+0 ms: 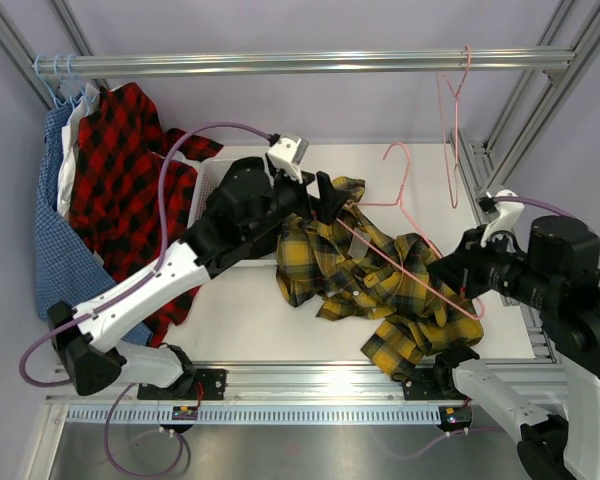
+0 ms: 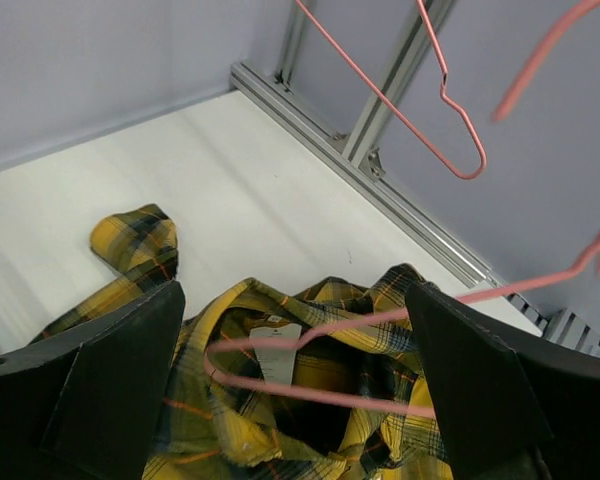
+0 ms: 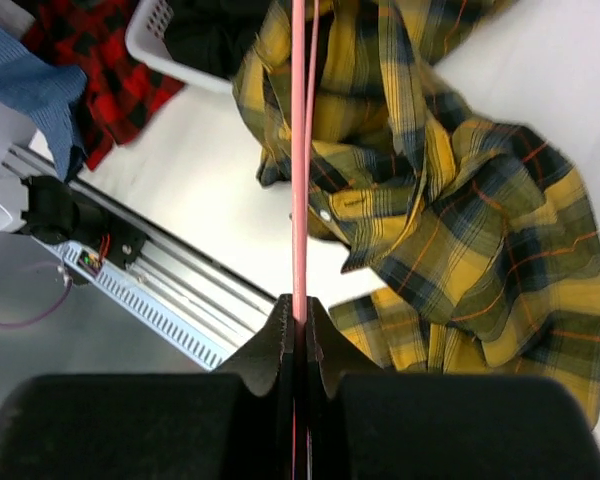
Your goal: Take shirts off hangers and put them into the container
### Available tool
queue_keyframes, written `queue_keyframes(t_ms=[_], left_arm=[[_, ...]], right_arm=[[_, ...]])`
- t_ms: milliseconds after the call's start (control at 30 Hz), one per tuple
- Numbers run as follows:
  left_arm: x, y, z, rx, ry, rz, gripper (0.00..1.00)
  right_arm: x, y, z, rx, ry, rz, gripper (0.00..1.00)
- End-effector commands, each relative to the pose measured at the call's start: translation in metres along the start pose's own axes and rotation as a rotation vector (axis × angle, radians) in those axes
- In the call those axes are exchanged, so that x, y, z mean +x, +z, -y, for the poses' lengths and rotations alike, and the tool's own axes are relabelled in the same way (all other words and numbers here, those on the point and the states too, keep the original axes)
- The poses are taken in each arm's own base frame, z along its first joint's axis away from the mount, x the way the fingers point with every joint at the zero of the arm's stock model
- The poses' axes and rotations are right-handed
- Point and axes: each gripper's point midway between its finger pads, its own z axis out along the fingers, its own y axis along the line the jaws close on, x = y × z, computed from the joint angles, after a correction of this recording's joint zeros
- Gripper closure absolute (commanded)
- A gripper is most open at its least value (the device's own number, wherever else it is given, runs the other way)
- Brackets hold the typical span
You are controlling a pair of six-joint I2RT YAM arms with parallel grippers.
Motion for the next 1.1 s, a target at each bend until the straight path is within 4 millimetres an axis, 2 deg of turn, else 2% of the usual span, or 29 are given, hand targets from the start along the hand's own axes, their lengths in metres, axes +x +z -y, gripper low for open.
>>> queue_keyframes(t_ms=[0,67,100,133,200,233,367,433,500,533,600,633,700,733,833,967,1067], left_arm=[[-0.014,-0.026,-0.026,-0.114,0.011,0.065,0.01],[-0.014,-0.041,-0.039,-0.164,0.016,0.077,0.01],[-0.012,-0.046,-0.047,-0.198,0.02,0.08,0.01],[0.002,-0.05,-0.059,-0.235,0.035,0.054,0.01],[0.004,-0.063,-0.07,-0.285,0.047,0.063,0.01],[0.012,-0.067,-0.074,-0.301,0.06,0.041,0.01],[0.032,-0.08,-0.083,-0.333,0.07,-0.012,0.01],[0.036,-0.089,-0.086,-0.348,0.069,-0.02,0.01],[0.039,-0.097,-0.089,-0.357,0.066,-0.023,0.01],[0.043,-0.1,-0.089,-0.36,0.067,-0.036,0.01],[0.049,-0.106,-0.092,-0.369,0.064,-0.048,0.01],[0.05,-0.111,-0.093,-0.373,0.058,-0.049,0.01],[0.057,-0.115,-0.093,-0.373,0.043,-0.061,0.01],[0.059,-0.119,-0.093,-0.373,0.039,-0.068,0.01],[0.07,-0.124,-0.094,-0.374,0.016,-0.089,0.01],[0.08,-0.127,-0.092,-0.354,-0.009,-0.098,0.01],[0.088,-0.124,-0.087,-0.323,-0.025,-0.122,0.01]], right_arm=[[-0.019,-0.03,-0.004,0.046,-0.027,0.072,1.0],[-0.034,-0.035,-0.003,0.074,-0.034,0.101,1.0],[-0.047,-0.047,-0.006,0.086,-0.047,0.155,1.0],[-0.059,-0.046,0.003,0.142,-0.034,0.175,1.0],[-0.08,-0.052,0.007,0.184,-0.038,0.235,1.0],[-0.095,-0.051,0.017,0.244,-0.029,0.278,1.0],[-0.138,-0.026,0.039,0.336,-0.025,0.34,1.0],[-0.157,-0.015,0.05,0.383,-0.023,0.381,1.0],[-0.167,0.006,0.064,0.426,-0.013,0.368,1.0],[-0.179,0.015,0.071,0.453,-0.008,0.397,1.0],[-0.185,0.029,0.078,0.467,-0.006,0.411,1.0],[-0.196,0.033,0.083,0.484,0.0,0.447,1.0],[-0.199,0.047,0.096,0.529,0.016,0.444,1.0],[-0.206,0.054,0.099,0.535,0.019,0.464,1.0],[-0.211,0.067,0.108,0.558,0.025,0.48,1.0],[-0.207,0.085,0.118,0.562,0.045,0.454,1.0],[-0.195,0.098,0.124,0.559,0.067,0.412,1.0]])
